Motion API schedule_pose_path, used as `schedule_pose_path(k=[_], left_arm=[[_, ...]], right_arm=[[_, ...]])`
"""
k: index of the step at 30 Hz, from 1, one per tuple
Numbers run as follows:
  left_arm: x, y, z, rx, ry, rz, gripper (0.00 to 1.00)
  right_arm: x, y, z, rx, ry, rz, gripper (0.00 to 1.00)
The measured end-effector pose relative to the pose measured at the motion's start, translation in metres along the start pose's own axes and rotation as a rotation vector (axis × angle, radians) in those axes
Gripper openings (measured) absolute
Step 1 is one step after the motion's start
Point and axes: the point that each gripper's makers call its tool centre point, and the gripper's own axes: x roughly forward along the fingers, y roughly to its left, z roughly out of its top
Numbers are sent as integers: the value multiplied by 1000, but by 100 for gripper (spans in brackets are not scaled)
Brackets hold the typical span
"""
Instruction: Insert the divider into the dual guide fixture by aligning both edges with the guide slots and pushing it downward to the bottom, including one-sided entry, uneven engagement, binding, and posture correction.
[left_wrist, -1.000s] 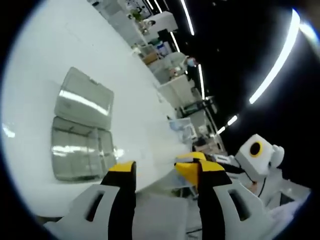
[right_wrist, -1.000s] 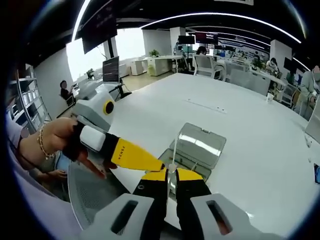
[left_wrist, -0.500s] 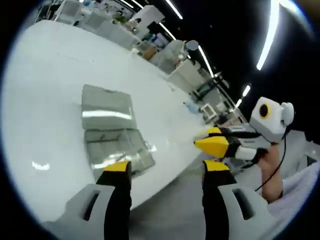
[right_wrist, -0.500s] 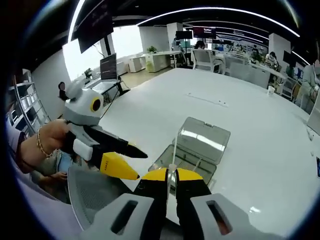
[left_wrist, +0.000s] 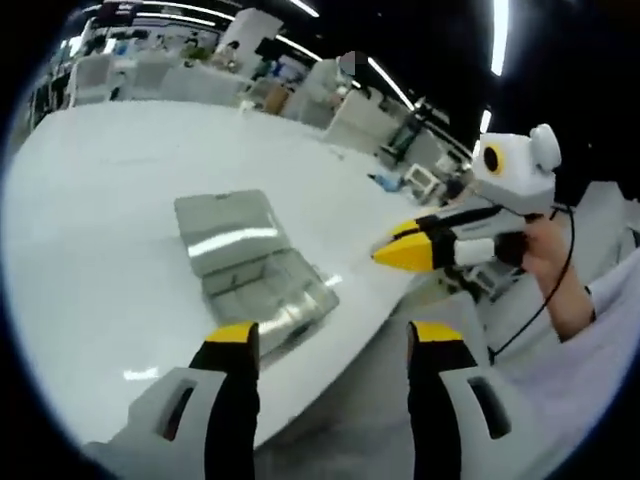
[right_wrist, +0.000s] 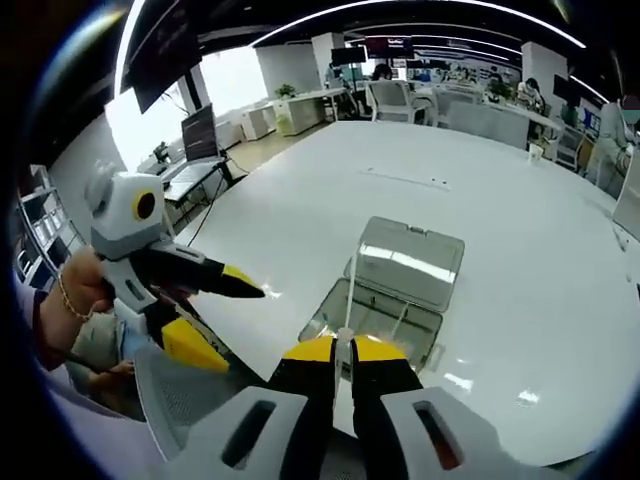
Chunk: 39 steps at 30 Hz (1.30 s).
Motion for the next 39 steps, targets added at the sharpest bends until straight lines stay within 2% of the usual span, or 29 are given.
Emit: schedule_pose_path(k=[7, 18, 29, 33, 39], left_arm=[[-11, 12, -16, 83, 61, 26, 60], [-27, 30, -36, 114, 105, 59, 61], [-41, 40, -40, 135, 109, 80, 61], [-43, 46, -40, 138, 99, 87, 61], [-43, 49, -42, 148, 103, 83, 61]], right_arm=[[9, -1, -3, 37, 23, -26, 0], [30, 3, -4, 75, 58, -59, 0], [50, 1, 1, 111, 71, -108, 0], [58, -5, 3, 155, 76, -156, 0], [67, -6, 1, 198, 88, -179, 0]])
